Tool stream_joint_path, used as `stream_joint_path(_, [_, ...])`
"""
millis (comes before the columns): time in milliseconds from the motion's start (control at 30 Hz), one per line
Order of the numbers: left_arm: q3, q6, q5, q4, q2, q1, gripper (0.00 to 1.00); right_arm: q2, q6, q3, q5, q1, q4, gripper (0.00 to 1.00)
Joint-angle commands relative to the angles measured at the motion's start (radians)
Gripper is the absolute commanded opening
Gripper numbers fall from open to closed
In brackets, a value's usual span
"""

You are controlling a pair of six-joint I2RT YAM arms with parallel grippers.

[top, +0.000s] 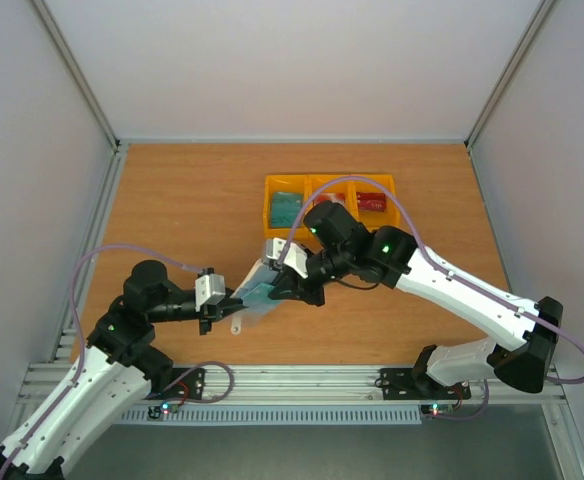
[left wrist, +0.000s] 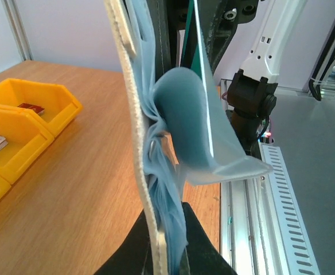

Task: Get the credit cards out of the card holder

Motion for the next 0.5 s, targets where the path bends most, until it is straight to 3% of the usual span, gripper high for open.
stream_joint_path(0, [0.011, 0.000, 0.018, 0.026, -0.004, -0.007, 0.00, -0.009, 0.011, -0.010, -0.029, -0.026, 0.021, 0.15])
stream_joint_path(233, [0.012, 0.010, 0.013, 0.012, -0.014, -0.007, 0.00, -0.017, 0.016, -0.028, -0.097, -0.071, 0.022, 0.11])
stream_joint_path(467, [0.010, 0.030, 0.015, -0.003, -0.017, -0.006, 0.00, -0.028, 0.034, -0.047, -0.170, -0.124, 0.034, 0.14])
